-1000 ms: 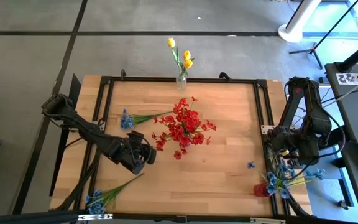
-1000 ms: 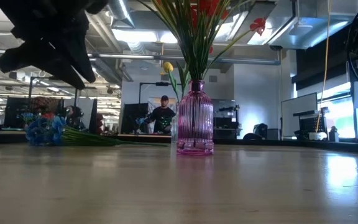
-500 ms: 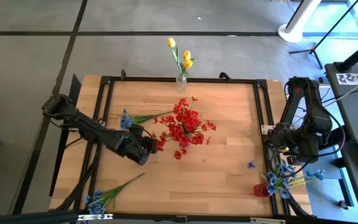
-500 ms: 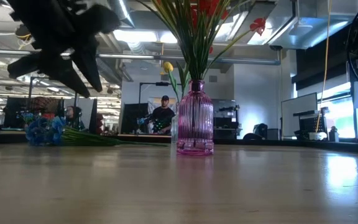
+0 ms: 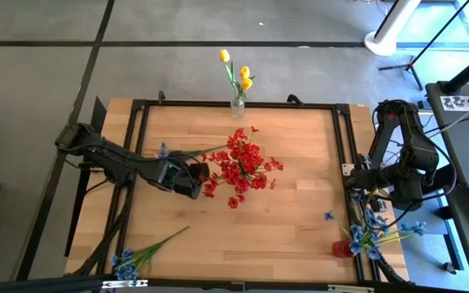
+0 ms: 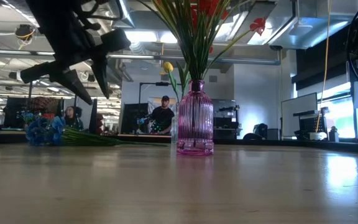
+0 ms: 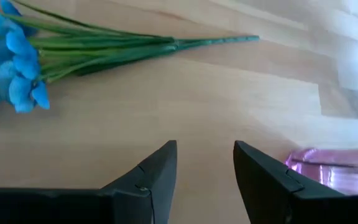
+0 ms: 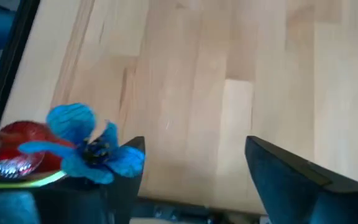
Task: Sort flowers into vase by color
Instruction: Put the top blue flowers into the red vase
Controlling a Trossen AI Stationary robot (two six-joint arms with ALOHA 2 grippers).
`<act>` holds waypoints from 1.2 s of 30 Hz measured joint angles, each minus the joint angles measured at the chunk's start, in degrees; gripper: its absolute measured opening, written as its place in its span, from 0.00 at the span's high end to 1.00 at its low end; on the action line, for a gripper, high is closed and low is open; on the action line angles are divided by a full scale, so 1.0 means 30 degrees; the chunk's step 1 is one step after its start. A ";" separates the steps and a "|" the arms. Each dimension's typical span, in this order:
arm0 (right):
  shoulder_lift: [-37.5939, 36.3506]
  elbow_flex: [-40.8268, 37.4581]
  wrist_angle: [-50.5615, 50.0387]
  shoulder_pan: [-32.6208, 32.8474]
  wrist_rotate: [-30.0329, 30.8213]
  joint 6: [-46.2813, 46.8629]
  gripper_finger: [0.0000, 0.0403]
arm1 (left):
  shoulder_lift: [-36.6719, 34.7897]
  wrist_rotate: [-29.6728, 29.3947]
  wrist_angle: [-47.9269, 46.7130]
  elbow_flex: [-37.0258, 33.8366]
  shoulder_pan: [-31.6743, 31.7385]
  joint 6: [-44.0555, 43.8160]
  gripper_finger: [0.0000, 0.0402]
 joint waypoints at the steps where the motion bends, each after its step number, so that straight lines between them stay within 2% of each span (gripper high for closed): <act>1: 0.0000 0.0000 0.0000 0.0002 0.0257 -0.0070 0.30 | 0.0000 0.0000 -0.0007 0.0000 0.0147 0.0027 0.62; 5: 0.0000 0.0000 0.0000 0.0004 0.0888 -0.0318 0.28 | 0.0000 -0.0275 -0.0010 0.0000 0.0561 0.0513 0.62; 8: 0.0015 0.0105 -0.0019 0.0002 0.2199 -0.0284 0.29 | 0.0000 -0.0943 0.0066 -0.0212 0.0821 0.0209 0.62; 12: 0.0015 0.0800 -0.0008 0.0001 0.4906 -0.0545 0.32 | 0.0000 -0.1491 0.0277 -0.1376 0.1217 -0.1517 0.62; 18: 0.0015 0.2063 0.0012 0.0001 0.8983 -0.1577 0.33 | 0.0014 -0.1537 0.3745 -0.3956 0.1469 -0.2442 0.62; 23: 0.0009 0.2480 0.0005 0.0007 1.1329 -0.2149 0.33 | 0.0639 -0.2757 0.5045 -0.4216 0.1759 -0.2529 0.63; 25: 0.0000 0.2499 -0.0006 0.0006 1.1744 -0.2423 0.33 | 0.1255 -0.2710 0.4811 -0.4028 0.2401 -0.2489 0.63; 30: 0.0000 0.2499 0.0000 0.0000 1.1887 -0.2413 0.33 | 0.3018 -0.0634 0.4448 -0.3812 0.4685 -0.1523 0.63; 36: 0.0000 0.2499 0.0002 0.0005 1.0874 -0.1719 0.33 | 0.3213 0.0870 0.4024 -0.2398 0.6337 0.3691 0.63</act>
